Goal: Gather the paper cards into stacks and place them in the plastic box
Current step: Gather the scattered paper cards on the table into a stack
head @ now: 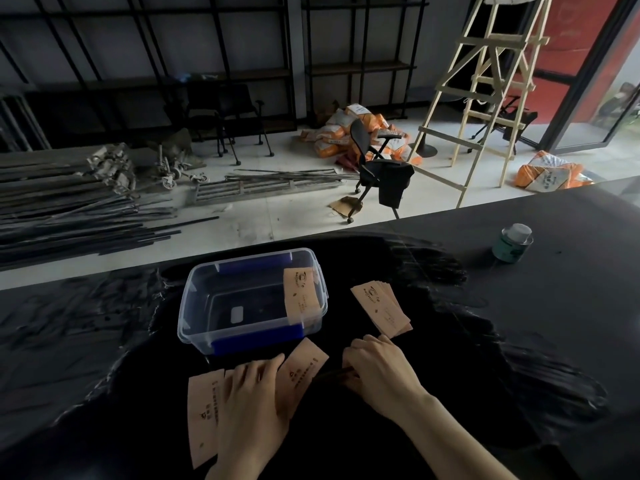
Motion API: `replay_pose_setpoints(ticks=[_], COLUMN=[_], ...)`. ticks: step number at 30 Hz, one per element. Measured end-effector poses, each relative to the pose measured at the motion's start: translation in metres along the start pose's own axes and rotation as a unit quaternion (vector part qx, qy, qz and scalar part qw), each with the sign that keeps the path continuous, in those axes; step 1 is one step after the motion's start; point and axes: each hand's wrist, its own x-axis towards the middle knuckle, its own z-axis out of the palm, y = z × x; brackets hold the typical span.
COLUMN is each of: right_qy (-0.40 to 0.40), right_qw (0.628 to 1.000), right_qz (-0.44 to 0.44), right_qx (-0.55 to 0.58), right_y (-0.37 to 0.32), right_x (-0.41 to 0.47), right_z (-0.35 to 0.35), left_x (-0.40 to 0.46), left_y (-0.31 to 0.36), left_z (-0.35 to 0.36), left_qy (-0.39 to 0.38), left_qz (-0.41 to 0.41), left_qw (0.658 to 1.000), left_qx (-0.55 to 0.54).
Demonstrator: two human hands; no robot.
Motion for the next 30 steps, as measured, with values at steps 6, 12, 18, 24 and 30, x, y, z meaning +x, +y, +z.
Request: replay_pose_setpoints(ticks=[6, 12, 18, 24, 30], right_qy=[0.022, 0.052, 0.074, 0.092, 0.089], right_qw=[0.998, 0.998, 0.996, 0.99, 0.991], right_qz=[-0.005, -0.012, -0.037, -0.067, -0.072], right_qx=[-0.057, -0.028, -0.038, -0.083, -0.067], right_y=[-0.006, -0.003, -0.002, 0.0, -0.006], right_x=[0.001, 0.007, 0.01, 0.01, 0.019], right_z=[0.004, 0.007, 0.018, 0.021, 0.027], left_x=[0.008, 0.021, 0.017, 0.013, -0.005], left_y=[0.005, 0.004, 0.04, 0.03, -0.033], left_z=[-0.011, -0.017, -0.005, 0.013, -0.012], left_qy=[0.016, -0.001, -0.045, 0.082, 0.106], left_qz=[0.01, 0.055, 0.052, 0.033, -0.126], left_qw=[0.995, 0.938, 0.904, 0.922, 0.986], left_qx=[-0.102, -0.343, -0.423, -0.376, -0.023])
